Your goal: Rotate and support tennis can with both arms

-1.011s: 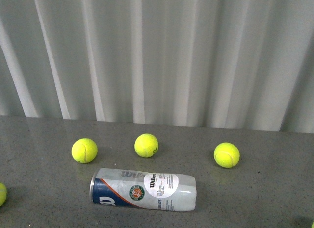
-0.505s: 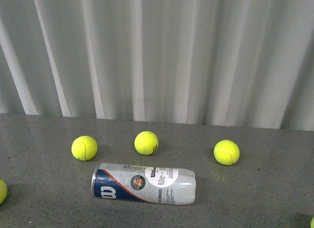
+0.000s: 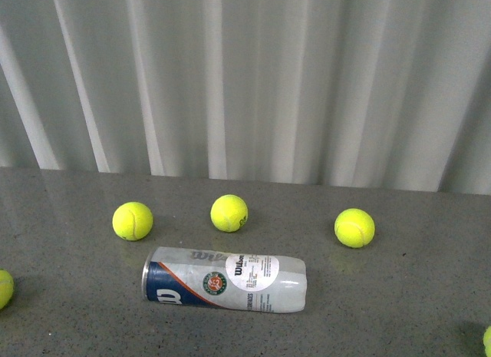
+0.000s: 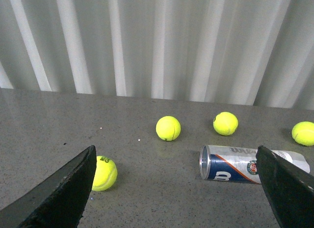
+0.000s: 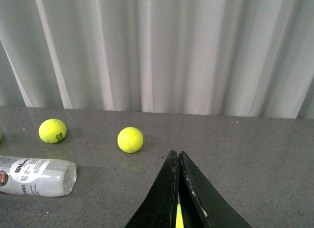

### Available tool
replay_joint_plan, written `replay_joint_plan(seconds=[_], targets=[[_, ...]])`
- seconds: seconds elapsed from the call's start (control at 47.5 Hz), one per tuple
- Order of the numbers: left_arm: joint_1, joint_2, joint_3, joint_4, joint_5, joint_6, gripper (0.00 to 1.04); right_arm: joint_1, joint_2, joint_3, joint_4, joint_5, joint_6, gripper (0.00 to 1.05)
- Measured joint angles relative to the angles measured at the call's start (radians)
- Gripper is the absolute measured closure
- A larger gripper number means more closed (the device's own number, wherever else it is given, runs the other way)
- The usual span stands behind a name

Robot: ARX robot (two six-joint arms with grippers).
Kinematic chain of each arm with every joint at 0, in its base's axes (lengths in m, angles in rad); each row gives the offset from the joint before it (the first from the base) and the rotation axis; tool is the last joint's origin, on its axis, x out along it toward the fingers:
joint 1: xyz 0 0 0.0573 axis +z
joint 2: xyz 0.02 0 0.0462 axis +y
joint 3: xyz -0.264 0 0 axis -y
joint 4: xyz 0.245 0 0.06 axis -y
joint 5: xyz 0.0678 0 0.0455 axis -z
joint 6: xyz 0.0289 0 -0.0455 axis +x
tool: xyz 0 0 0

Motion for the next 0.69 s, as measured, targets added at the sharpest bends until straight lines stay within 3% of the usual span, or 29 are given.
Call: replay_joint_plan(seconds=[0.063,0.147,0.695], targets=[[0.000,0.000,0.000,0.000,0.000,0.000,0.07,0.000,-0.021,0.000,-0.022,0.000,0.000,1.01],[0.000,0.000,0.000,0.000,0.000,0.000,0.07,0.000,-0.155,0.001,-0.187,-0.002,0.000,1.01],[0.000,-0.001,0.000,0.000,0.000,0.000,0.07,0.000,-0.187,0.001,-0.193,-0.002,0.000,1.01]])
